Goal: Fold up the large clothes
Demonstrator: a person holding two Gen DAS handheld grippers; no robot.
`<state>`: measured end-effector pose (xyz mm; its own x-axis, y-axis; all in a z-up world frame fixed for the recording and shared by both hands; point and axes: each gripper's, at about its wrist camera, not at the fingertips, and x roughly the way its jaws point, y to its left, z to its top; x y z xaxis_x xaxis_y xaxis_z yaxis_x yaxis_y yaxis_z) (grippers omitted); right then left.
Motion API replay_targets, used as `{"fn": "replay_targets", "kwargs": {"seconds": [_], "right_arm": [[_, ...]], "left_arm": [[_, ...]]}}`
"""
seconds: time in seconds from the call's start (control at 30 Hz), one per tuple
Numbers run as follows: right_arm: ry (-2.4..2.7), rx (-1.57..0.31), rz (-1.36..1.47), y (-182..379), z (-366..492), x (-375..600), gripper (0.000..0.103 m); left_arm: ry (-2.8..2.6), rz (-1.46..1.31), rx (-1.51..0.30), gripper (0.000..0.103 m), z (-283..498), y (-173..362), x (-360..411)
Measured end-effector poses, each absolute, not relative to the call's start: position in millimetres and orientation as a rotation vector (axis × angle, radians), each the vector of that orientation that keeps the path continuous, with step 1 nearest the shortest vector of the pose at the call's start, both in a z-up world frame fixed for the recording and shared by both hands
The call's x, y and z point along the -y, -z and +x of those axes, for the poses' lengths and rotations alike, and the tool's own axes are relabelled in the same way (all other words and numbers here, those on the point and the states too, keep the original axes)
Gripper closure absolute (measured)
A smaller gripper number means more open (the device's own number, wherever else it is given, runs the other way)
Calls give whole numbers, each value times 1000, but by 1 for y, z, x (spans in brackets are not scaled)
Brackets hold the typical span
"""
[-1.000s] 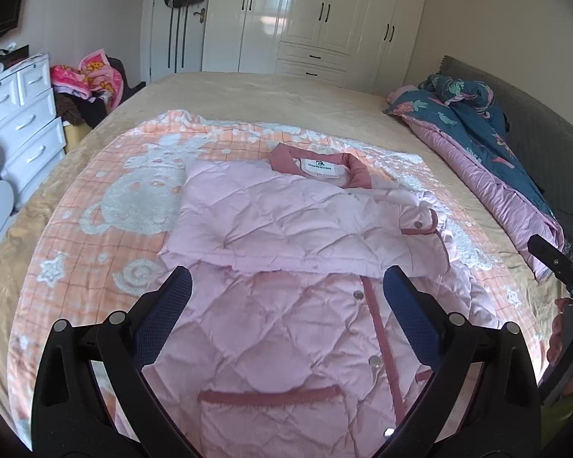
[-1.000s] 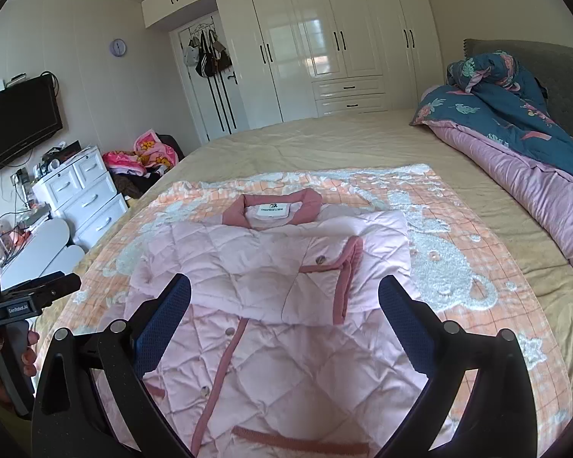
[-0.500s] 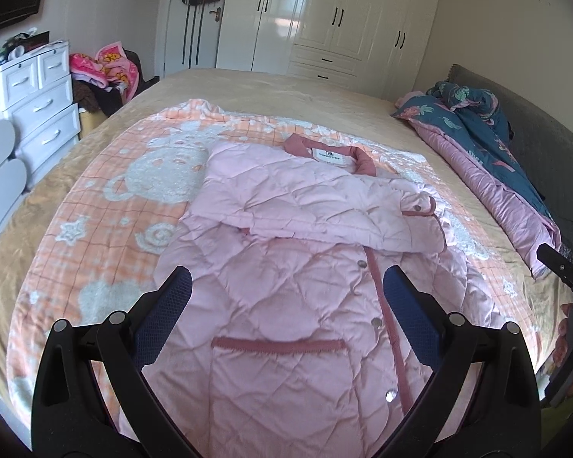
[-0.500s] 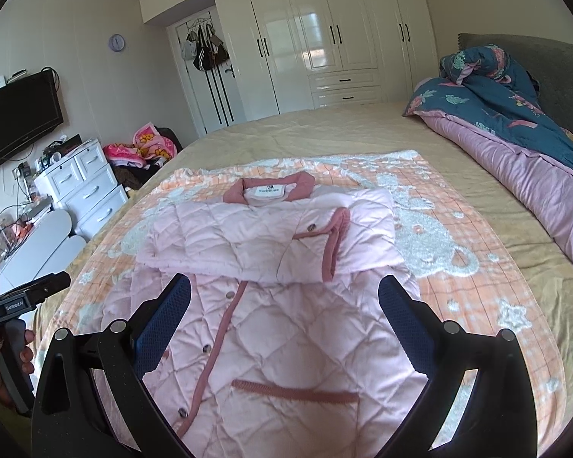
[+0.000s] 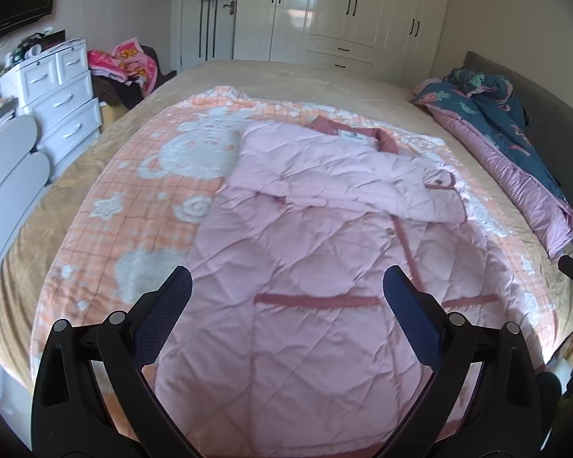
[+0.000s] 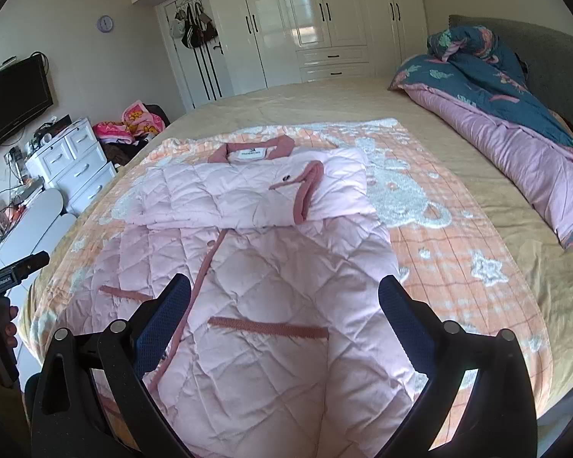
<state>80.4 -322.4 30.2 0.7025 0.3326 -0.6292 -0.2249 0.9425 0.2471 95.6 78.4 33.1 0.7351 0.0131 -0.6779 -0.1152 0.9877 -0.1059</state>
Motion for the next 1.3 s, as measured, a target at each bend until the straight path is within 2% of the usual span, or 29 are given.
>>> {"fn": "replay_targets", "kwargs": {"seconds": [0.77,0.87,0.93,1.03,1.1,1.3], "right_arm": [[-351,-853,127,2,53,332,5],[-347,-864,124,7,50,335,5],[-340,-871,127,10,49,339,5],[-339,-876,144,11,47,346,5],[-340,-880,150,11,46,349,5],[-344,-926,117,19,45,354,5]], "left_arm": [[-85,-233,-923,10,48,28,-134],[-58,-283,-942,15,44,35,-145],[-44,-301,-955,26,42,38,-151],[-22,-295,-987,37,41,43,-157],[-9,-306,-1006,40,41,46,-160],[71,-377,-1066,40,39,59,-170]]}}
